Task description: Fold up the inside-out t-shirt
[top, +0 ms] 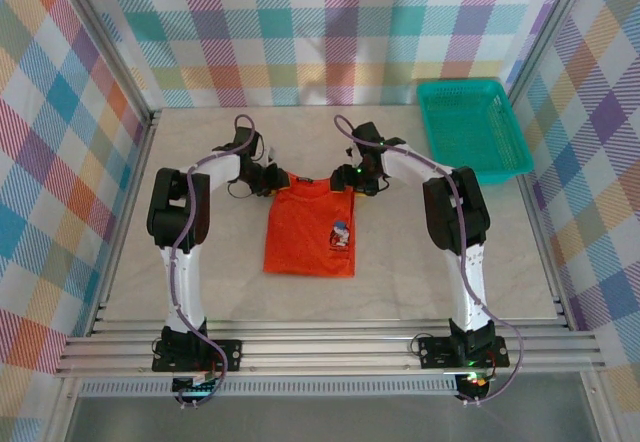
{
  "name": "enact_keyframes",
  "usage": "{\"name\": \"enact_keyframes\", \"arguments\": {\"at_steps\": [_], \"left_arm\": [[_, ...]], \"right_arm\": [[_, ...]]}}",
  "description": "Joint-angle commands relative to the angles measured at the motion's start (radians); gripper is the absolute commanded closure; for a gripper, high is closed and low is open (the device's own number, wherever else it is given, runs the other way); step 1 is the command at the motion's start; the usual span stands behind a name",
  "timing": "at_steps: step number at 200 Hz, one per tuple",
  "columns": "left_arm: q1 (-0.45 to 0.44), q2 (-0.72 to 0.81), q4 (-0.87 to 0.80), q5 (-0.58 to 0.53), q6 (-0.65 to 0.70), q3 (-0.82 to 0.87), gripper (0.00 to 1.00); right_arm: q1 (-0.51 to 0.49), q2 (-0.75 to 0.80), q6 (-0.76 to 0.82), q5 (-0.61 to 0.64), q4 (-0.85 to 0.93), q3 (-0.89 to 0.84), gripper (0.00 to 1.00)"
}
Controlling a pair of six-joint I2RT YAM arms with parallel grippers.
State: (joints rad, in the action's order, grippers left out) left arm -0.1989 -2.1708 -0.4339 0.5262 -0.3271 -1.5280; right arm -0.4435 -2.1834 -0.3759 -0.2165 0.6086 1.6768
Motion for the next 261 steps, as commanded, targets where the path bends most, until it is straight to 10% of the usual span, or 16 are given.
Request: {"name": "enact_keyframes", "arguments": {"at_steps": [1, 55, 137, 215, 261], "left_arm": [[-0.048, -0.050, 0.040, 0.032, -0.013, -0.015, 0.75], [-0.049, -0.050, 0.059, 0.037, -0.029, 0.004, 0.79], [-0.051, -0.032, 0.026, 0.035, -0.049, -0.092, 1.00], [-0.037, 0.145, -0.043, 0.017, -0.074, -0.428, 1.00], [-0.079, 0.448, 0.212, -0.003, -0.088, -0.043, 1.00]], "right_arm": [[0.006, 0.015, 0.003, -0.011, 0.007, -0.019, 0.30], [-0.006, -0.034, -0.016, -0.068, -0.011, -0.002, 0.33], [0.021, -0.044, -0.019, -0.112, -0.001, 0.128, 1.00], [0.044, 0.012, 0.074, -0.130, 0.197, 0.578, 1.00], [0.045, 0.336, 0.052, -0.153, -0.068, 0.059, 1.00]]}}
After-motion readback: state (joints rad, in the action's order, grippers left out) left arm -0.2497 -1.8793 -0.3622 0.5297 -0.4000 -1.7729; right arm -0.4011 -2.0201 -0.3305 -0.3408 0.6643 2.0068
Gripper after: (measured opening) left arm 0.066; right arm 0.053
